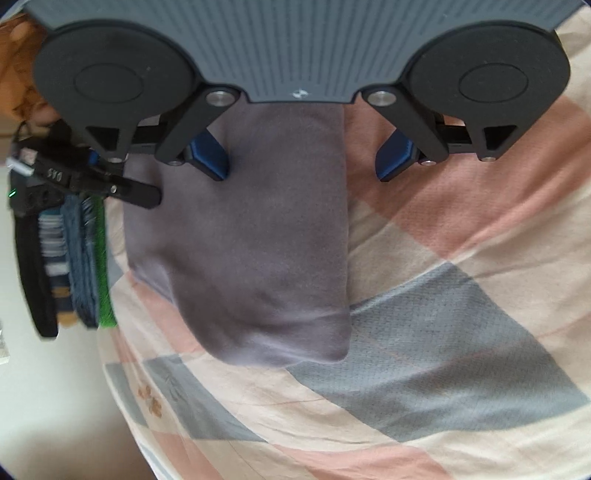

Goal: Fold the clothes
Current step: 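Grasp the folded grey pants' sides with both grippers and lift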

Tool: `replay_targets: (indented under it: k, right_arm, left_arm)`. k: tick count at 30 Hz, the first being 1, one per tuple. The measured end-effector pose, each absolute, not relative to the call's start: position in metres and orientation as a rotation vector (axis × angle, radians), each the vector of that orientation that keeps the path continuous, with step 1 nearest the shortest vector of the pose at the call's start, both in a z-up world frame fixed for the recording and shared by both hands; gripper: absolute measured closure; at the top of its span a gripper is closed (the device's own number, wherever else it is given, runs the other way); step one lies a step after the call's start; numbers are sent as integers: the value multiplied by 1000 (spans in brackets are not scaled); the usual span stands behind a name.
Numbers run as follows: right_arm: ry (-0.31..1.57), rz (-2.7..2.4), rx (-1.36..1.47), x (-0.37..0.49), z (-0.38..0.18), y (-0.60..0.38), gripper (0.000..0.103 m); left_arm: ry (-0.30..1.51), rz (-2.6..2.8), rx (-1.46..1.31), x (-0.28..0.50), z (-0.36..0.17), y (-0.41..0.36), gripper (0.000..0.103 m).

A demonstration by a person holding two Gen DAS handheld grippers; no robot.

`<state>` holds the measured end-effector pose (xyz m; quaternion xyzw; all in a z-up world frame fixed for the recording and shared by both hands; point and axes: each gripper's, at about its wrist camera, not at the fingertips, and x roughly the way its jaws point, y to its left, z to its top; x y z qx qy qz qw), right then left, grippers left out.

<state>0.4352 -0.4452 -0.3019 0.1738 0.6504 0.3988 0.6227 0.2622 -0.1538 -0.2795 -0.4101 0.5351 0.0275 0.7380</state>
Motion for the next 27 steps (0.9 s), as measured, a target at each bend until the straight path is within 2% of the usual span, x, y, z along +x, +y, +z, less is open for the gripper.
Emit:
replay_targets:
  k: [2,3,6,9,11,13,14,16,21,27]
  right_arm:
    - [1511,940,416,439,-304,-447,27]
    - [1520,954,411,440,-304,-448,31]
    - [1547,994,405,444,-307,-449,38]
    - [1558,995,389,447,-310,-445,39]
    - [1546,982,369,444,-310,-440,39]
    - [1523,962,351,439,-307,-438,48]
    - [1519,951,360,436,-305,-440,66]
    - [1510,930,377,429,-297,-443,73]
    - [1426,875,482,412,-247,-460,74]
    - [1192,717,731,407,-165,-522,74]
  left_arm:
    - [1153,38,-948,263,-282,-151,26]
    - [1154,24,-961,266,-283,-151,33]
    - [1170,13,-946,273,-289,-153,34]
    - [1172,24,-940,276,-292,-156,35]
    - [1177,45,-921,277,-291,-158,43]
    - [1186,58,-891,279,-284,-162,61]
    - [1190,60,-871,280,-279,-163,65]
    - [1202,46,-805,286,-263,-168,72]
    - [1142,-46,-651,311,-196,-177,75]
    - [1036,-297,-430,397,-93,-217,75]
